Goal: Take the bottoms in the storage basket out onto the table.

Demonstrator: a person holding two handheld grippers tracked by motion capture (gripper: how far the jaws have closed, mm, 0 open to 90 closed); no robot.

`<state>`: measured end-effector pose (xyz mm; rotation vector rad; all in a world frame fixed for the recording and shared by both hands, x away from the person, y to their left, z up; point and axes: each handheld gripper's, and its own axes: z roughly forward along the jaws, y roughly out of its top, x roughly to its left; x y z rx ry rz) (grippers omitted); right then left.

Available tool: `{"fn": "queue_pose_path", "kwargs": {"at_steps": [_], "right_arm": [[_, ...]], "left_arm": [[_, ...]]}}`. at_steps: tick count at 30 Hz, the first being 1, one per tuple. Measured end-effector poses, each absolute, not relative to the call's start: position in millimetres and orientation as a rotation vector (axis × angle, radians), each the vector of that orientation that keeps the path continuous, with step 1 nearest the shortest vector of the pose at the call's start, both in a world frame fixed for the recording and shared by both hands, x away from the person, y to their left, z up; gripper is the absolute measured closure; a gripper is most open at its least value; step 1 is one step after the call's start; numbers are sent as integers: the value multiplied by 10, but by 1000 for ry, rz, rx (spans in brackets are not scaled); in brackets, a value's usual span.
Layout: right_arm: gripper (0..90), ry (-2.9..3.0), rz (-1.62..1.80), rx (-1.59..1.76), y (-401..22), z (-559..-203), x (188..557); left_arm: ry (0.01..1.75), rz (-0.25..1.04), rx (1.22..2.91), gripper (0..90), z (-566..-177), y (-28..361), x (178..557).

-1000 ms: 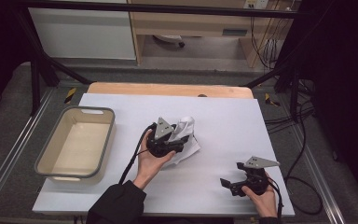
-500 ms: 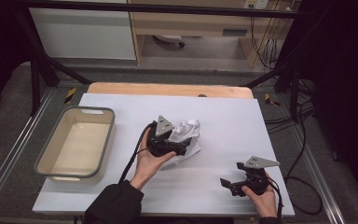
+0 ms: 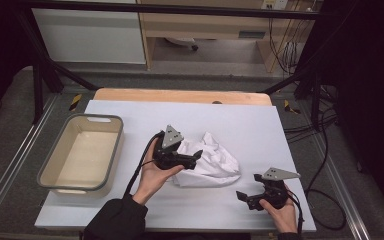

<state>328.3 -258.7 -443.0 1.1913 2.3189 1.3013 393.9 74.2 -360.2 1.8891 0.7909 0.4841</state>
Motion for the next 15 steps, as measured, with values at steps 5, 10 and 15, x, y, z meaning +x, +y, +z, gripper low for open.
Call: {"fn": "queue_pose_path", "kwargs": {"at_steps": [5, 10, 15], "right_arm": [[7, 2319, 1300, 1191, -2586, -4431, 3283], [7, 2318, 1301, 1188, -2589, -4430, 3284], [7, 2319, 1299, 1188, -2587, -4431, 3286]], "left_arm": [[805, 477, 1900, 54, -3612, 830, 3919], [818, 479, 1906, 55, -3633, 936, 3887], [833, 489, 1913, 55, -3668, 1043, 3860]]}}
